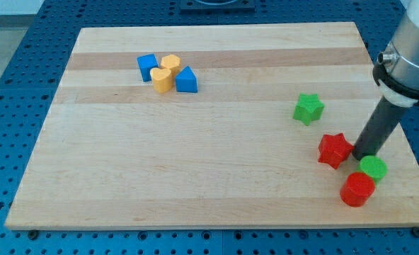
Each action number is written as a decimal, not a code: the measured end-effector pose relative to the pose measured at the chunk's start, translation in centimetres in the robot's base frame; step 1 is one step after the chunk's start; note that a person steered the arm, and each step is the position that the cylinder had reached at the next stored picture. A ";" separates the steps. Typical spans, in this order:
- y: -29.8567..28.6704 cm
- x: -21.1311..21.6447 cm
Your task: Move the green star to the red star
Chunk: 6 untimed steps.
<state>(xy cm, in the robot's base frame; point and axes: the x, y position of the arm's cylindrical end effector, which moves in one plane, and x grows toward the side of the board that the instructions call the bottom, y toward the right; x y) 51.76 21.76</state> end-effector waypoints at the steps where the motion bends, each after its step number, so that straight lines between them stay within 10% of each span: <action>1: -0.1 -4.2; 3: -6.9 -12.2; 6: -12.3 -8.6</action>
<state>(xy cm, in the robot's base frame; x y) 43.20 9.48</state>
